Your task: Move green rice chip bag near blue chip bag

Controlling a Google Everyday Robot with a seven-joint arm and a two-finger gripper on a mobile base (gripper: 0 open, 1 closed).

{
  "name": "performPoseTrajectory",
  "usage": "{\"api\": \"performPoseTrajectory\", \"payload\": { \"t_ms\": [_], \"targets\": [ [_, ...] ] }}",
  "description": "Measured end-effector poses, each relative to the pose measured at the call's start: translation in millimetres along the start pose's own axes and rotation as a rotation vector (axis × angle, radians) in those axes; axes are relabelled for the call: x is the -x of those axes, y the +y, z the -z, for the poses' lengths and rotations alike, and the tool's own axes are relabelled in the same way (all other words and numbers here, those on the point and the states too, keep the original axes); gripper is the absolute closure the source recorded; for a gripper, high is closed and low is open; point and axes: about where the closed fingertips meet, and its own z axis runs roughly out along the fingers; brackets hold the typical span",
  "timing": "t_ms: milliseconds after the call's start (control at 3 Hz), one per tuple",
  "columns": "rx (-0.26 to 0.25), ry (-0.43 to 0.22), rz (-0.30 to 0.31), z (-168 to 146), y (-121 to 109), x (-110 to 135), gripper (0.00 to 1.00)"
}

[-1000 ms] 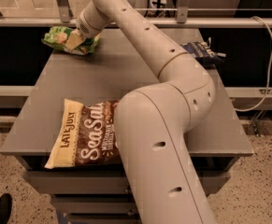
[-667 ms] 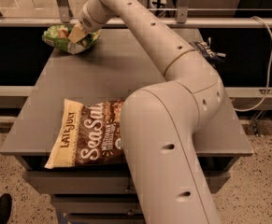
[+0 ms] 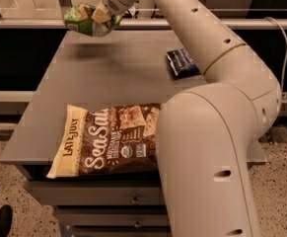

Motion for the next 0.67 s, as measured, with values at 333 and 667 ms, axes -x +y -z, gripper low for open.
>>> {"api": "performPoseTrajectory", "payload": {
  "t_ms": [333, 667],
  "targets": [
    [0.015, 0.004, -0.015, -10, 6, -1, 1.0],
    [-0.016, 0.054, 0.017, 4, -2, -8, 1.0]
  ]
}}
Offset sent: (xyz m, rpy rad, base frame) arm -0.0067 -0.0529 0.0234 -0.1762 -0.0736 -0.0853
